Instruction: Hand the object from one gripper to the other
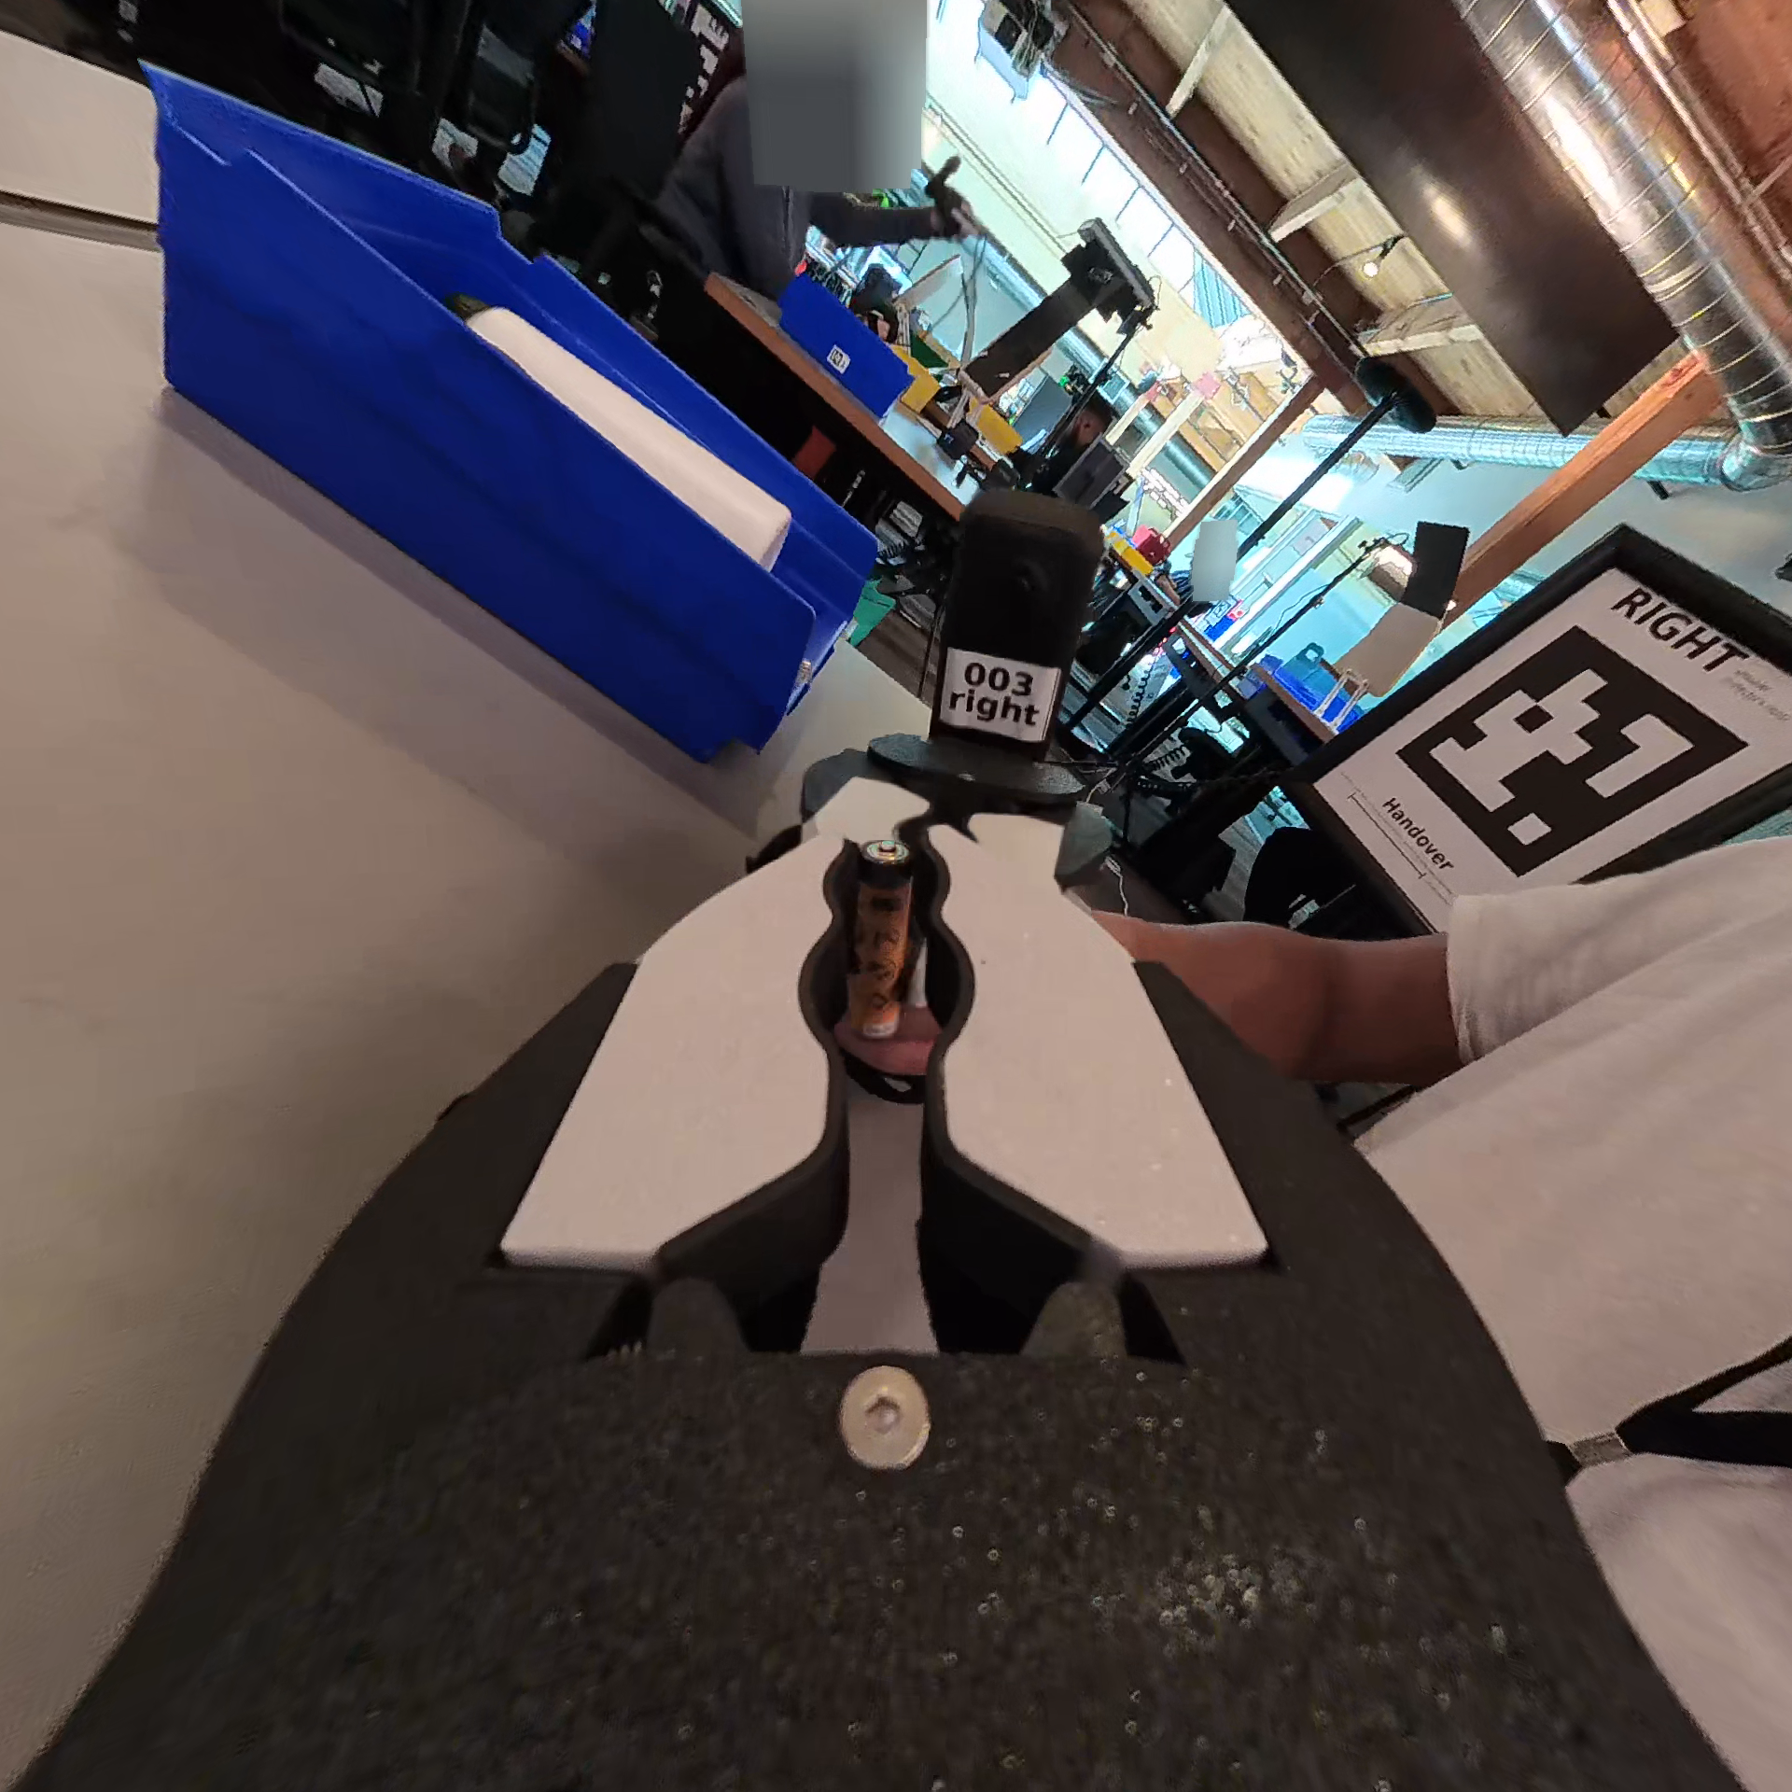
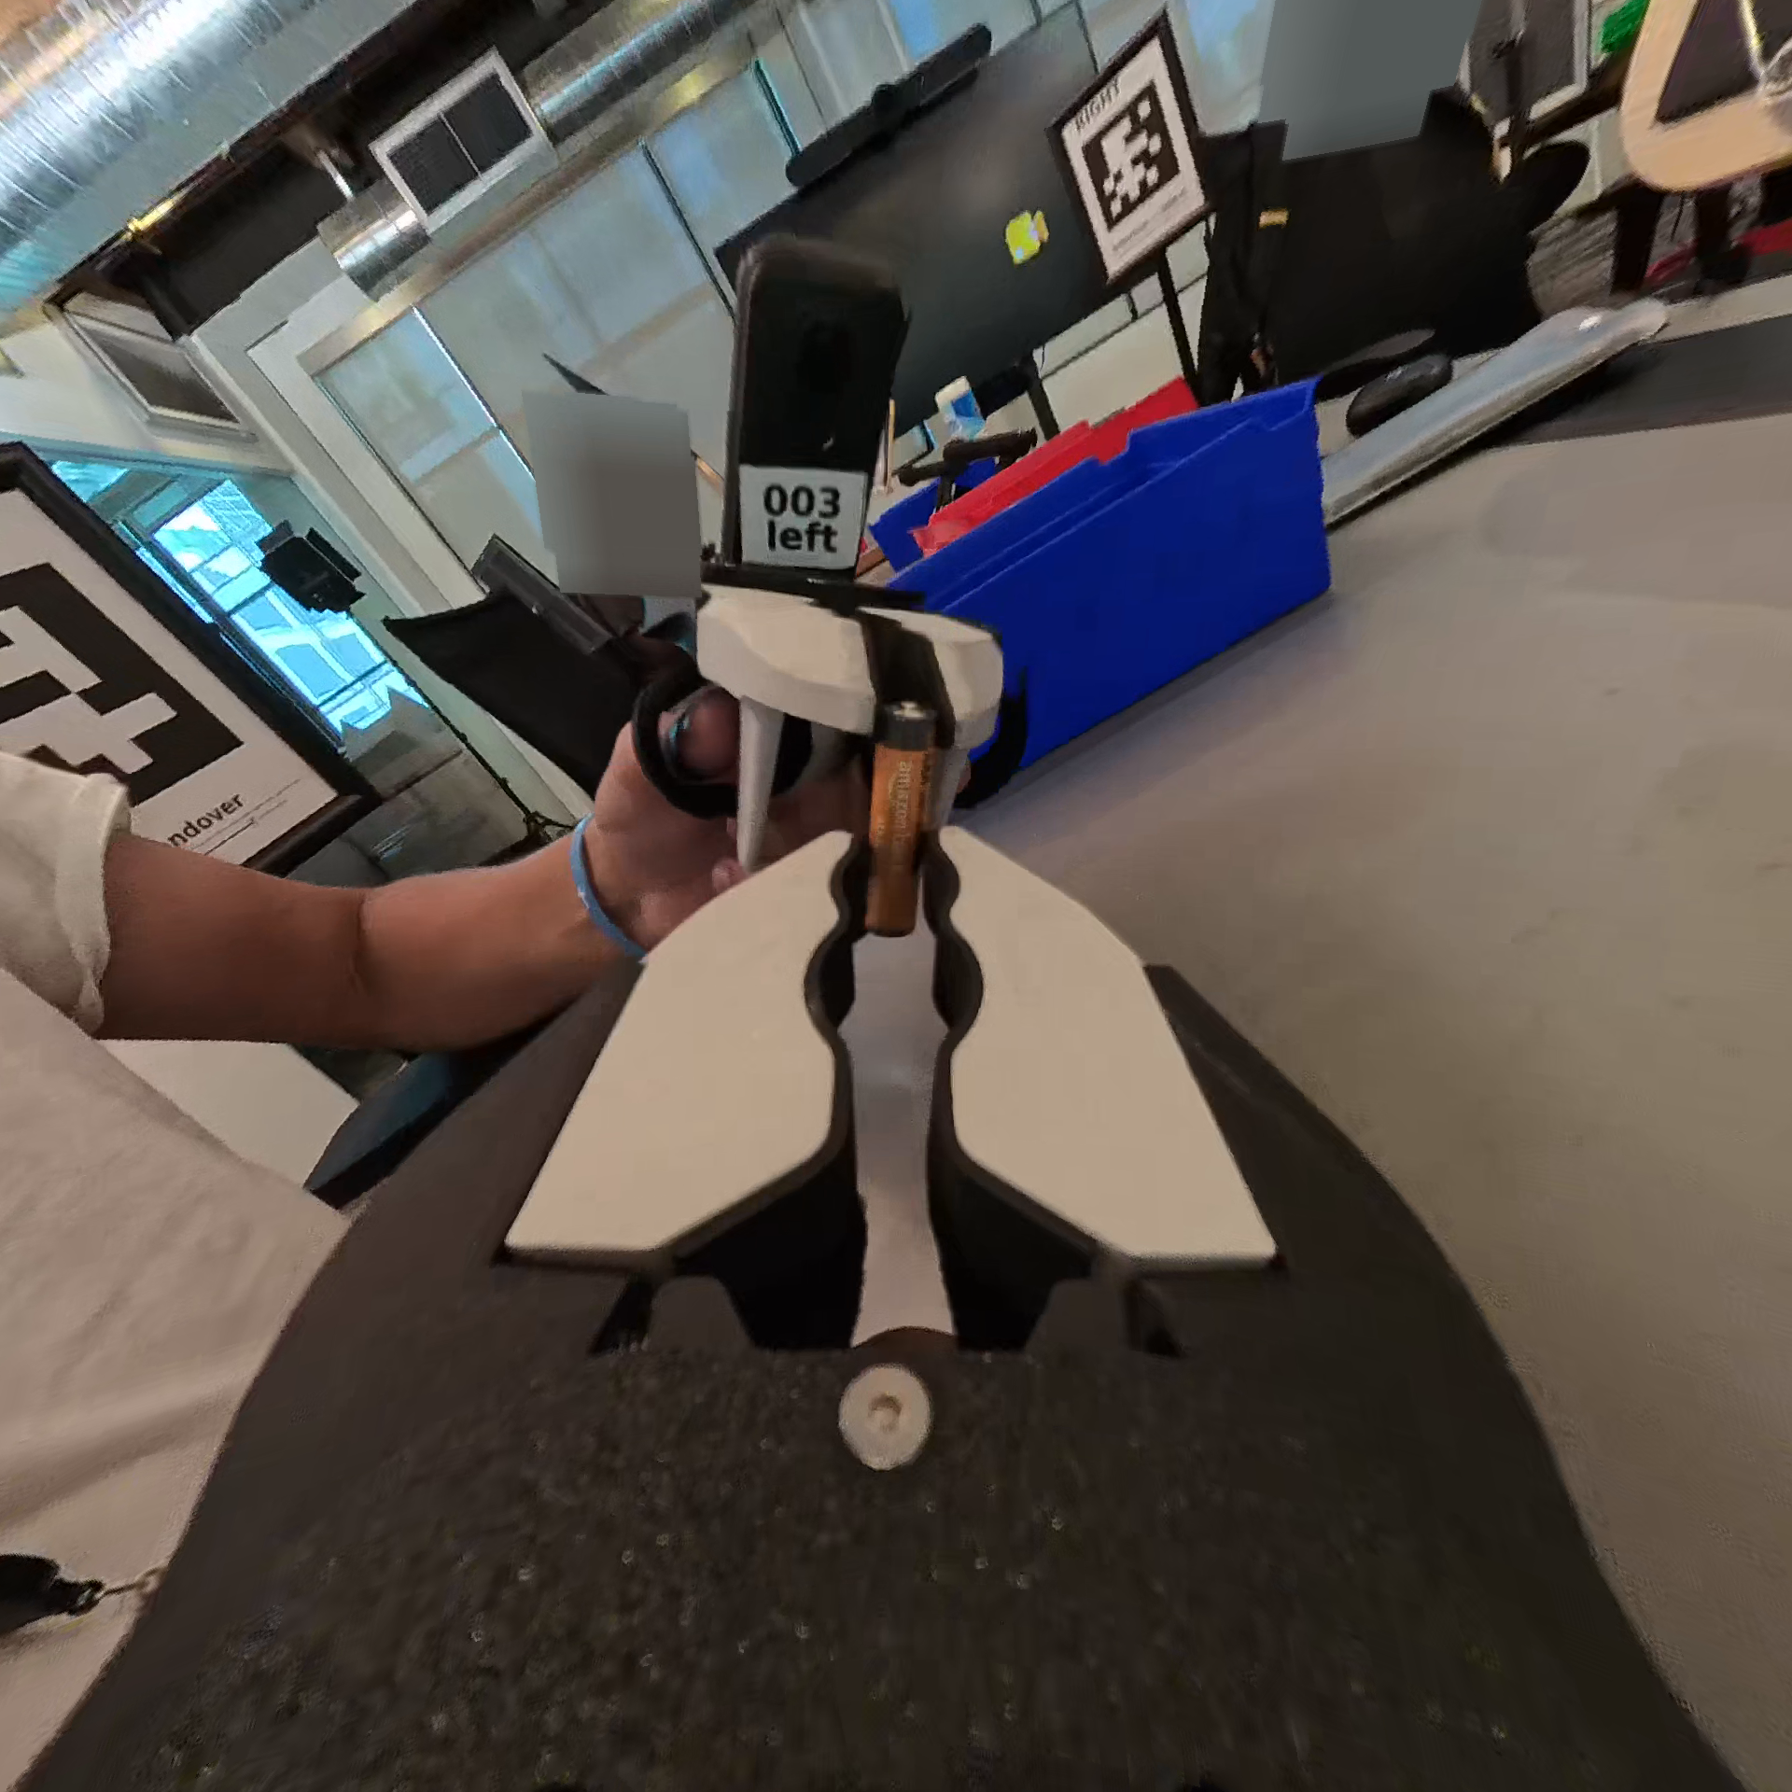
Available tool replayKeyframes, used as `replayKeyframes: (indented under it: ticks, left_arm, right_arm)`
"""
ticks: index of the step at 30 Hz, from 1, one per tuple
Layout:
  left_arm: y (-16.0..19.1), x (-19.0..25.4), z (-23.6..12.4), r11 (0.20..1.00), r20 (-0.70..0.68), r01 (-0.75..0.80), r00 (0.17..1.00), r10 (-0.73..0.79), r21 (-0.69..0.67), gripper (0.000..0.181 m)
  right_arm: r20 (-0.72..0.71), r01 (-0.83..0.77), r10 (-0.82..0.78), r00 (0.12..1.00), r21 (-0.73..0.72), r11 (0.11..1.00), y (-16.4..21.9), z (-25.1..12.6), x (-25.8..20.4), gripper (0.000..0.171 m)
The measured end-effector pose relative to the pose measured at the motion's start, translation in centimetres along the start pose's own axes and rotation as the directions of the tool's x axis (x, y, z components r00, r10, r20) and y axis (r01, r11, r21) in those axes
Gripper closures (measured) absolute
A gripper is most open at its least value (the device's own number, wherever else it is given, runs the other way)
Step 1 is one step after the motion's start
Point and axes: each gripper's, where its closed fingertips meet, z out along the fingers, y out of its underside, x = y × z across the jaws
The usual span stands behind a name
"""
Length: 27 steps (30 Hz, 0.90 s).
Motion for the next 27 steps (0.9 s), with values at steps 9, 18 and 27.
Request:
replayKeyframes:
  ticks: [9, 18, 27]
  left_arm:
    - [3.0, -0.9, -2.5, 0.998, 0.218, -0.053, 0.974, 0.058, -0.029, 0.155]
    - [5.3, -2.2, -3.9, 1.000, 0.361, 0.023, 0.933, -0.022, 0.001, 0.151]
    - [6.5, -1.6, -4.3, 0.999, 0.360, -0.002, 0.933, 0.020, -0.050, 0.161]
  right_arm:
    - [-0.287, 0.358, -0.454, 0.843, -0.331, 0.873, 0.8, -3.7, 4.6, 0.161]
    - [-0.005, 0.713, -1.000, -0.010, -0.701, -0.004, 2.3, -0.6, 3.2, 0.161]
    - [0.090, 0.748, -0.992, -0.093, -0.651, -0.129, 4.0, 2.3, 1.2, 0.161]
